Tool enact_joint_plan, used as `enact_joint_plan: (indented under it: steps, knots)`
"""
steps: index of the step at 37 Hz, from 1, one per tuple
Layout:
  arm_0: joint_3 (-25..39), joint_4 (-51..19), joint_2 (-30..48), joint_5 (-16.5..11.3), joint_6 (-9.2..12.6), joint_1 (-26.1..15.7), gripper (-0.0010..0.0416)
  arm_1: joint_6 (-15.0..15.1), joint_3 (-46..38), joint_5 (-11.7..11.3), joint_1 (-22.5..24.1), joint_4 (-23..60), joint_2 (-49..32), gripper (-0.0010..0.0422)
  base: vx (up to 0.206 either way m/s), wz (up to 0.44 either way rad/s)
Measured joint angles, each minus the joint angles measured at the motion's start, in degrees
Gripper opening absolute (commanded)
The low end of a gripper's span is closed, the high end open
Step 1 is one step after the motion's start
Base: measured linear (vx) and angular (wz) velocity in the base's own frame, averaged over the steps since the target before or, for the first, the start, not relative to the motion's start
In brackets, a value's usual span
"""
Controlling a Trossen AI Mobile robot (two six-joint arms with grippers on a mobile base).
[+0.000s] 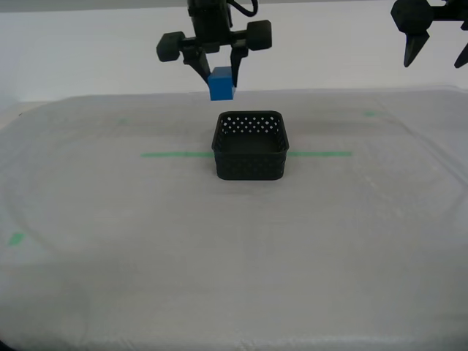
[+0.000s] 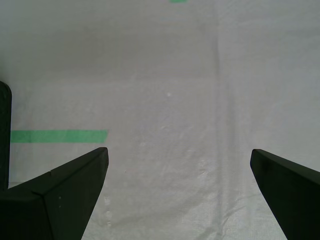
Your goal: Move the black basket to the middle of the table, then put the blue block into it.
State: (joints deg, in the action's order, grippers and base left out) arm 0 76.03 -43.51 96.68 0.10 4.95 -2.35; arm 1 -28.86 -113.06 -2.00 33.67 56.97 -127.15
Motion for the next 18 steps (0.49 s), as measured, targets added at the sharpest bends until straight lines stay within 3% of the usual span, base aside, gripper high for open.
enact_joint_plan:
  steps: [7,18]
  knots:
    - [0.0,0.0,0.0,0.0,0.0,0.0,0.0399,0.0,-5.3,0.1,2.3,0.5,-5.9,0.0000,0.000,0.000]
    - [0.0,0.6,0.0,0.0,0.0,0.0,0.0398,-0.6,-5.6,0.1,3.8,-0.4,-9.5,0.0000,0.000,0.000]
